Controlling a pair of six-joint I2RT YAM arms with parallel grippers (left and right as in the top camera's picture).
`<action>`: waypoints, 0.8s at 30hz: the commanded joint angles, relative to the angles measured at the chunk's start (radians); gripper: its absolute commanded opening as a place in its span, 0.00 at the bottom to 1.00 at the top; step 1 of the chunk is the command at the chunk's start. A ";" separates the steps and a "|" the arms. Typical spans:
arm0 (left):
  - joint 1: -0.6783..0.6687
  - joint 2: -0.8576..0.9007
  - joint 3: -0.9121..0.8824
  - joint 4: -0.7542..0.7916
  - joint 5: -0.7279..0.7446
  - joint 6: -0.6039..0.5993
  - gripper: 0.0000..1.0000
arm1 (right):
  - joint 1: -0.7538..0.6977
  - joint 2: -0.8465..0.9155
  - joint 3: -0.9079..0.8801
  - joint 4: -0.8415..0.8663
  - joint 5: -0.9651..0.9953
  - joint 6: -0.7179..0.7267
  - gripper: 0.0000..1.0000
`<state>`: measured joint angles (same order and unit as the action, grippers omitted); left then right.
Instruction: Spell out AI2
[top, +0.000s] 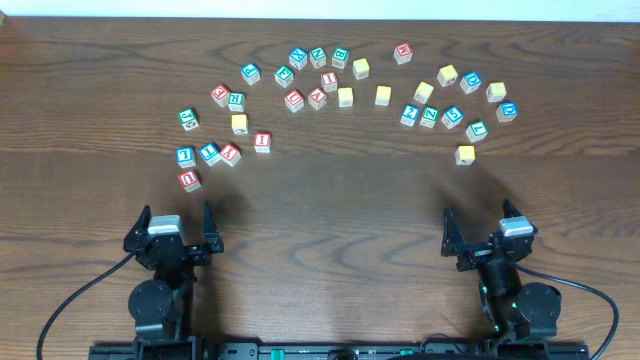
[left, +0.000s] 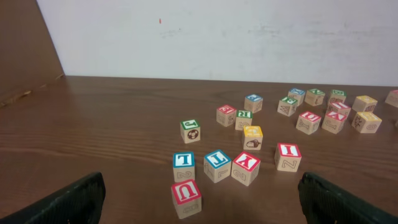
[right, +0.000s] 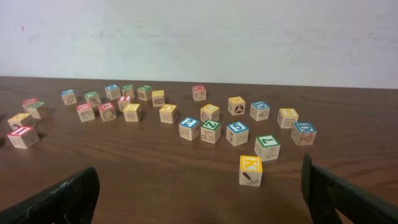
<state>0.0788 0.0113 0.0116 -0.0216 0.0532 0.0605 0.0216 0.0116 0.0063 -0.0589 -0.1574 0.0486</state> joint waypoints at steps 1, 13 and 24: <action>0.006 -0.005 -0.008 -0.048 -0.010 0.014 0.98 | -0.007 -0.005 -0.001 -0.004 -0.003 0.006 0.99; 0.006 -0.005 -0.008 -0.048 -0.010 0.014 0.98 | -0.007 -0.005 -0.001 -0.004 -0.003 0.006 0.99; 0.006 -0.005 -0.008 -0.038 -0.010 0.014 0.98 | -0.007 -0.005 -0.001 -0.004 -0.003 0.006 0.99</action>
<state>0.0788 0.0113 0.0116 -0.0189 0.0532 0.0605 0.0216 0.0116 0.0063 -0.0586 -0.1574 0.0486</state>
